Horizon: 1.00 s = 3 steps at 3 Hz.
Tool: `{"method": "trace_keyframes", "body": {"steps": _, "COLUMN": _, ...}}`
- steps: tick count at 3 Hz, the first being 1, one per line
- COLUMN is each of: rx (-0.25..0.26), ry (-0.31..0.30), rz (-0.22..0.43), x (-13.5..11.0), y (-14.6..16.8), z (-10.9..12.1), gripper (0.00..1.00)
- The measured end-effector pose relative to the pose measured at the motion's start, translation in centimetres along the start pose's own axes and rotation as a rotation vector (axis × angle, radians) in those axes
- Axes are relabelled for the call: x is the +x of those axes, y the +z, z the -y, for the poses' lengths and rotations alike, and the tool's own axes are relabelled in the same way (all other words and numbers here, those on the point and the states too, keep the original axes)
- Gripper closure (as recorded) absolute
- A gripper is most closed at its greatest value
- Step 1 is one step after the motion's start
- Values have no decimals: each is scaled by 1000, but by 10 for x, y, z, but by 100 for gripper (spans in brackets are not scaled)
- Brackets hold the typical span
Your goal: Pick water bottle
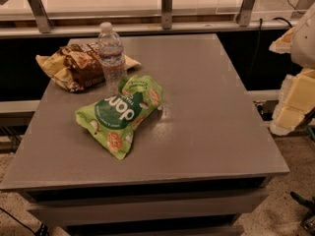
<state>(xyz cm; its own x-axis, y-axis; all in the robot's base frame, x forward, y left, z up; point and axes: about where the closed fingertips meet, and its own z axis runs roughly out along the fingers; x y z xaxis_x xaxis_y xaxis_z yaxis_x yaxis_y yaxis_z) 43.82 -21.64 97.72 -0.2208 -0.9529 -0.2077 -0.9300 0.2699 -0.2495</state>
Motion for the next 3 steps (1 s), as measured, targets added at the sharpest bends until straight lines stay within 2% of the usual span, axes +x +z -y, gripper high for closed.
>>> {"method": "trace_keyframes", "body": {"steps": 1, "rx": 0, "ry": 0, "rz": 0, "x": 0, "y": 0, "z": 0, "gripper": 0}}
{"method": "trace_keyframes", "body": {"steps": 2, "rx": 15, "ry": 16, "rz": 38, "x": -5, "y": -3, "z": 9, "gripper": 0}}
{"method": "trace_keyframes", "body": {"steps": 3, "rx": 53, "ry": 76, "rz": 149, "x": -18, "y": 4, "z": 32, "gripper": 0}}
